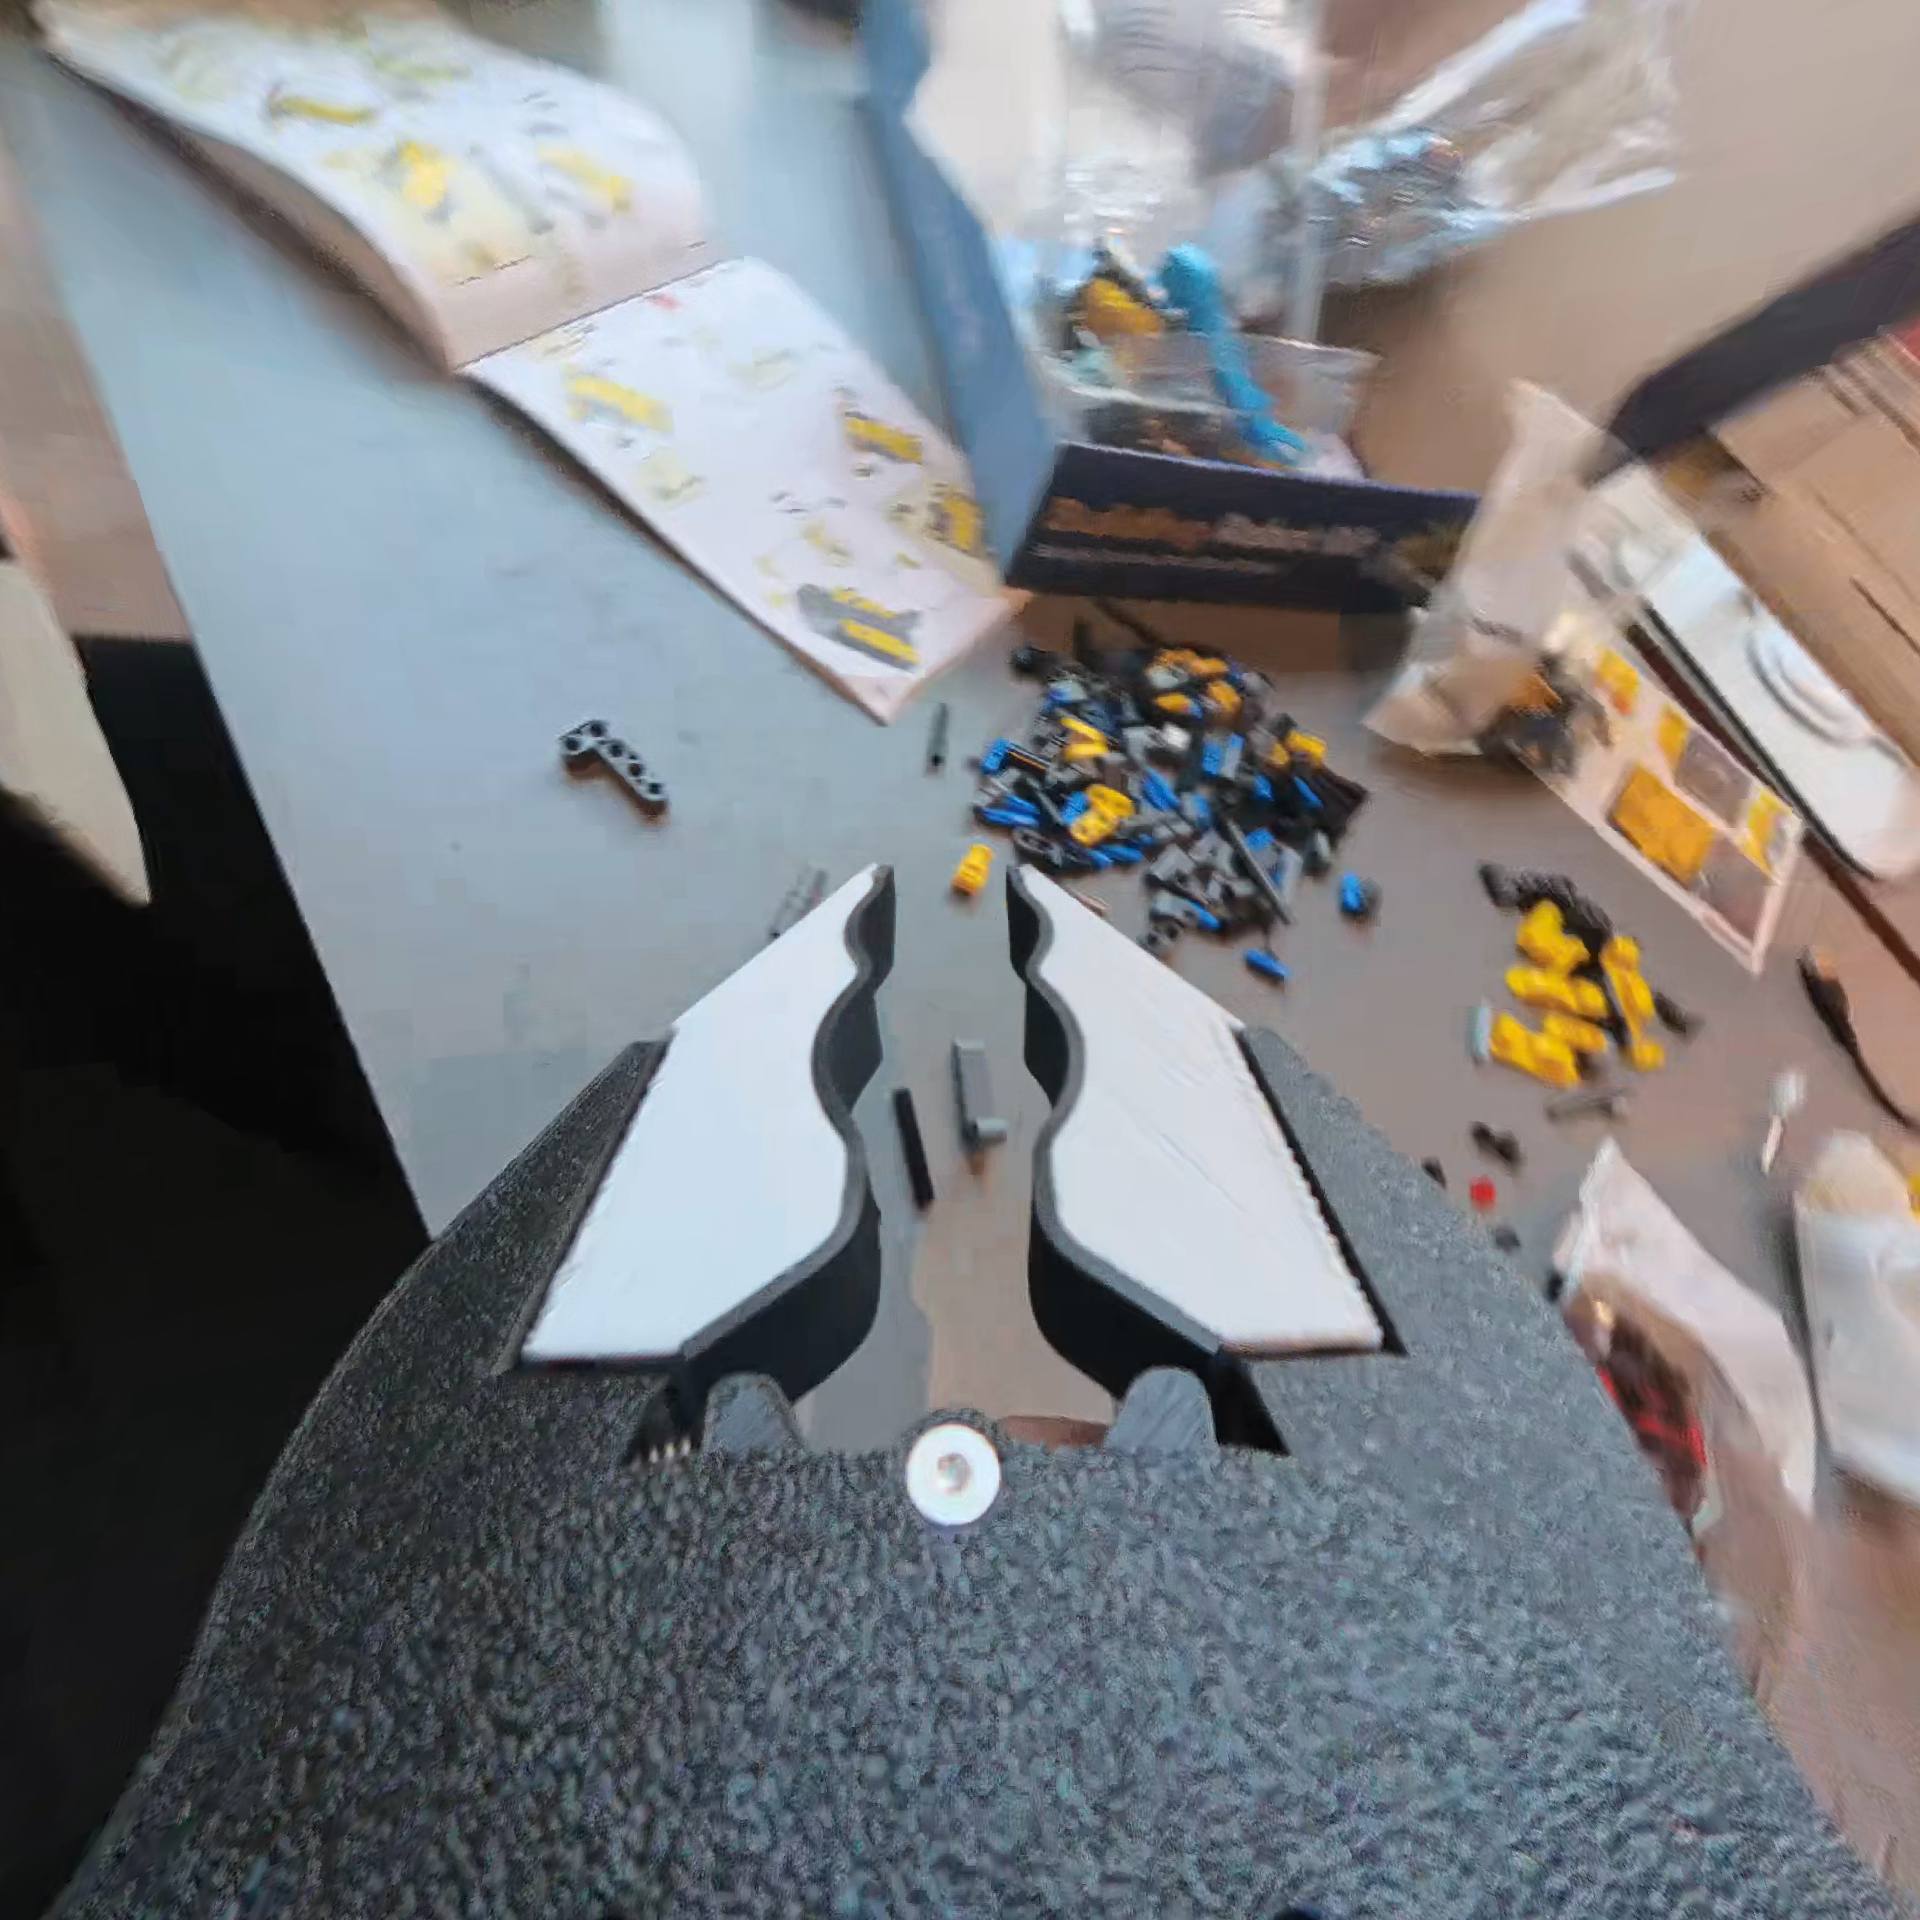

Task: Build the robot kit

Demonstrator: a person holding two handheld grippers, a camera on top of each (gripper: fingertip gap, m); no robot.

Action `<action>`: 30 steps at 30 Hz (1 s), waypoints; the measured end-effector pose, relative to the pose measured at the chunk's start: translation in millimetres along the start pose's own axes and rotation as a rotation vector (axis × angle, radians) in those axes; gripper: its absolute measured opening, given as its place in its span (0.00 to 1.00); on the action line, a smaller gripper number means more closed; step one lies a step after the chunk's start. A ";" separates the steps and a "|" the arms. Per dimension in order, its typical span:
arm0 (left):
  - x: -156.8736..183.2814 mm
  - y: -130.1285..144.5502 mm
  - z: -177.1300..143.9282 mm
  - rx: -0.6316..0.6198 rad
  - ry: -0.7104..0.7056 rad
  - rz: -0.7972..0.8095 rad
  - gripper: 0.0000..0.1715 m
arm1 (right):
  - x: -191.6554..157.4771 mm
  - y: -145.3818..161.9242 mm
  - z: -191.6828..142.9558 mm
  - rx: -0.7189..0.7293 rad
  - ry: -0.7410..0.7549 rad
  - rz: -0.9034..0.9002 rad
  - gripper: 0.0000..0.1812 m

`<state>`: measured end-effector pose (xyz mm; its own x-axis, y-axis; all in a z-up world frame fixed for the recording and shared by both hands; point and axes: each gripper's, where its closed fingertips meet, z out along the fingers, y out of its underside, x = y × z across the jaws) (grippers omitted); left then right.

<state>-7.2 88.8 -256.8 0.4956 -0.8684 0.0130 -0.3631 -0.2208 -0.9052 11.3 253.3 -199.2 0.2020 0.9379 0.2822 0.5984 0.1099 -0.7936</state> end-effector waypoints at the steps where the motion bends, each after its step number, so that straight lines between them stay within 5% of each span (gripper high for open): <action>1: 1.1 1.1 0.7 -0.004 0.001 0.006 0.14 | 10.3 4.0 -11.7 0.017 0.030 0.064 0.11; 5: 5.7 7.2 6.8 -0.031 0.012 0.015 0.14 | 20.3 31.8 -39.7 0.006 0.063 0.198 0.10; 13: 10.3 22.8 18.7 -0.091 0.021 0.011 0.14 | 15.5 87.4 -35.7 -0.188 0.107 0.217 0.05; 30: 9.3 29.3 16.3 -0.122 0.025 0.062 0.14 | 49.5 117.8 -2.3 -0.439 0.081 0.258 0.05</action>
<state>-0.4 81.4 -290.2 0.4503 -0.8924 -0.0296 -0.4865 -0.2174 -0.8462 93.6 311.9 -277.5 0.4351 0.8859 0.1611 0.7868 -0.2870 -0.5465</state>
